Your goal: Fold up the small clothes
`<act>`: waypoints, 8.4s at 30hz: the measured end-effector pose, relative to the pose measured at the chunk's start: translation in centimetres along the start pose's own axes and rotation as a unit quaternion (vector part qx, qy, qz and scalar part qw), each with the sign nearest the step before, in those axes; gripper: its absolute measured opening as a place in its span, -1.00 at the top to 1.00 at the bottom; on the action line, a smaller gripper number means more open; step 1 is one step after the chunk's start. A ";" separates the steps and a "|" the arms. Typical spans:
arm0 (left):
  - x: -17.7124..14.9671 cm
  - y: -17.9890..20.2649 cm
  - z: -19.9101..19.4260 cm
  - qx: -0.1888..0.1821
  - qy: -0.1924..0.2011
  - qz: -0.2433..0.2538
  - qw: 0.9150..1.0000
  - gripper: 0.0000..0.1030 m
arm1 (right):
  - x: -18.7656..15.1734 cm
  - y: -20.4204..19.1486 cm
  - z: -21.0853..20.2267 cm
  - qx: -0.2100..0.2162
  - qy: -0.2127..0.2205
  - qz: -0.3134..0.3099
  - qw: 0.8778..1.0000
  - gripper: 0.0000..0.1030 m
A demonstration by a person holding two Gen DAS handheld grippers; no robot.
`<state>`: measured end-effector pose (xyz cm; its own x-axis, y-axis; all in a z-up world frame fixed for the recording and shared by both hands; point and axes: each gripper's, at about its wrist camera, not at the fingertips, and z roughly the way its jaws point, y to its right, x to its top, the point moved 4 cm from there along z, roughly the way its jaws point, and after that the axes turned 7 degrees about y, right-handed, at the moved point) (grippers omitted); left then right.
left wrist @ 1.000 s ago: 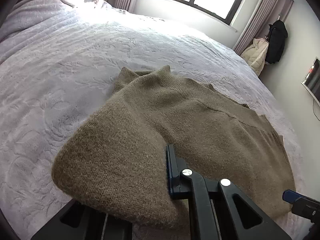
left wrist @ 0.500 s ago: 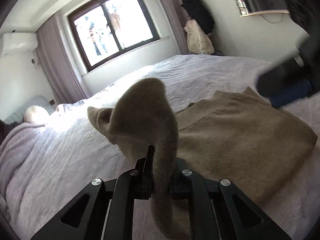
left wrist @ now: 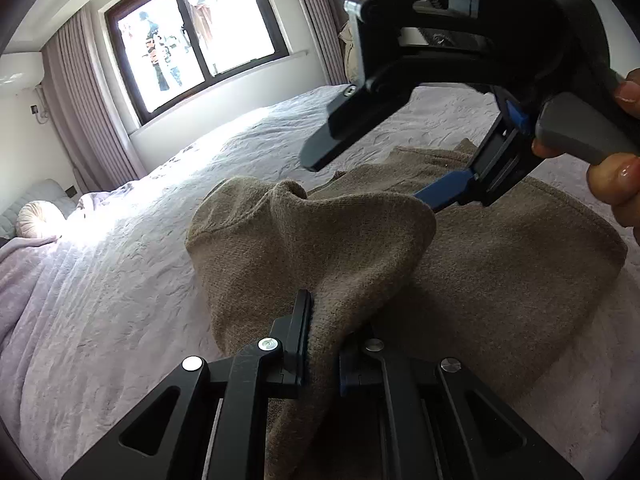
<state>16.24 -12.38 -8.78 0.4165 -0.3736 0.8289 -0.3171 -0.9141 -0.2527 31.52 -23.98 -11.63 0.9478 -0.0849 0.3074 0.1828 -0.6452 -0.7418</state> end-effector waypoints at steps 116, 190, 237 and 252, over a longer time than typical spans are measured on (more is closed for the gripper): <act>-3.9 1.3 1.0 -0.095 -0.172 -0.175 0.965 -0.89 | -7.1 6.1 -9.0 -0.162 0.169 -0.011 0.972 0.81; 0.3 0.2 5.0 -0.138 -0.168 -0.219 0.951 -0.89 | -1.1 15.2 -14.7 -0.145 0.176 0.061 0.972 0.73; 2.4 2.3 10.5 -0.270 -0.185 -0.226 0.917 -1.00 | 4.9 14.2 -8.5 -0.101 0.096 -0.027 0.990 -0.59; 2.4 1.8 10.3 -0.291 -0.173 -0.255 0.906 -0.56 | 5.8 14.5 -7.3 -0.042 0.074 0.000 0.996 0.03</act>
<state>25.42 -16.51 -12.37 0.8448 -0.0456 0.5331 -0.3625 -0.7816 0.5077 37.76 -39.40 -16.24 0.8976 -0.1924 0.3966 0.1537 -0.7065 -0.6908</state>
